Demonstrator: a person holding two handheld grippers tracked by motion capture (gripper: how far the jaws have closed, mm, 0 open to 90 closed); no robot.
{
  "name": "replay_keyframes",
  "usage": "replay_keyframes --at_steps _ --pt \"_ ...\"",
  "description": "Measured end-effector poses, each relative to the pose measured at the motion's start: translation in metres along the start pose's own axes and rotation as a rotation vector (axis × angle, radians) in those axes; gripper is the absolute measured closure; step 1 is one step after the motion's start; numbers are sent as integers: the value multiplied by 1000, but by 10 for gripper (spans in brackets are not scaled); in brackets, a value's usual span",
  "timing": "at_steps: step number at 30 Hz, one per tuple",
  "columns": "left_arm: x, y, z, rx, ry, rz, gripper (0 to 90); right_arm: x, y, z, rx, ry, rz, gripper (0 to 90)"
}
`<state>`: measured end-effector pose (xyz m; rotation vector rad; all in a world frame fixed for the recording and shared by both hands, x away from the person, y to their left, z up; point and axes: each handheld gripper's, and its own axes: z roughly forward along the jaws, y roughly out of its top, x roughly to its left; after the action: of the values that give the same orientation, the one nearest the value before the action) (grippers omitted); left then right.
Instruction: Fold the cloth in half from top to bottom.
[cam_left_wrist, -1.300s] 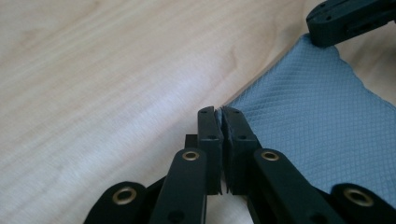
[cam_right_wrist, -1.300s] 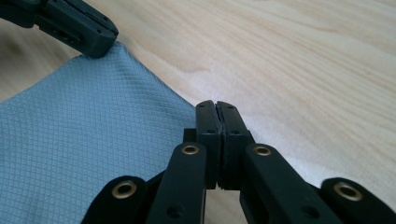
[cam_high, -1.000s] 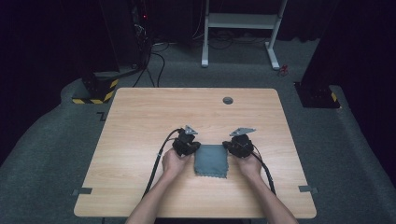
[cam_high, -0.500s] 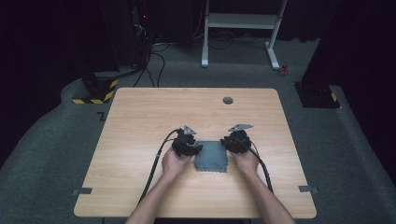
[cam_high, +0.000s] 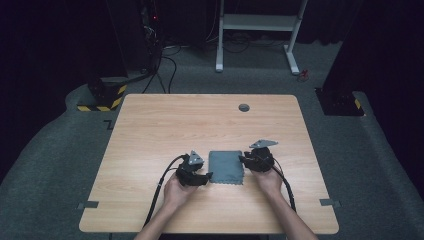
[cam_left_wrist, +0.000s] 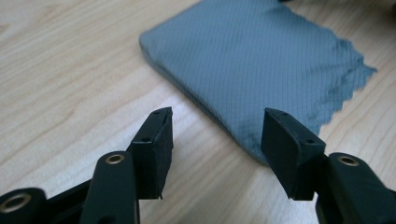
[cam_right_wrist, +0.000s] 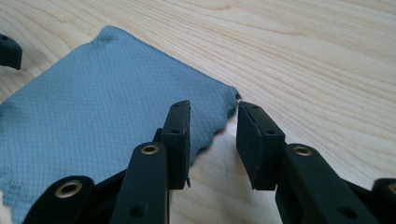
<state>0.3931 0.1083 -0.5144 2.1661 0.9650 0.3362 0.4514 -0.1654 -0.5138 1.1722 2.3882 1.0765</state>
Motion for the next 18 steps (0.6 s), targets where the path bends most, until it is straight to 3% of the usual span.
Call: replay_keyframes --at_steps 2,6,11,18 --pt "-2 -3 0 9 11 16 437 -2 -3 -4 -6 0 7 649" --pt "-1 -8 -6 0 8 6 433 -4 -10 -14 -23 -1 15 631" --pt "4 -11 -17 -67 -18 -59 431 -6 -16 -27 -49 3 27 628" --pt "16 -17 -32 -135 -4 -106 421 -8 -23 -44 -96 -1 19 618"
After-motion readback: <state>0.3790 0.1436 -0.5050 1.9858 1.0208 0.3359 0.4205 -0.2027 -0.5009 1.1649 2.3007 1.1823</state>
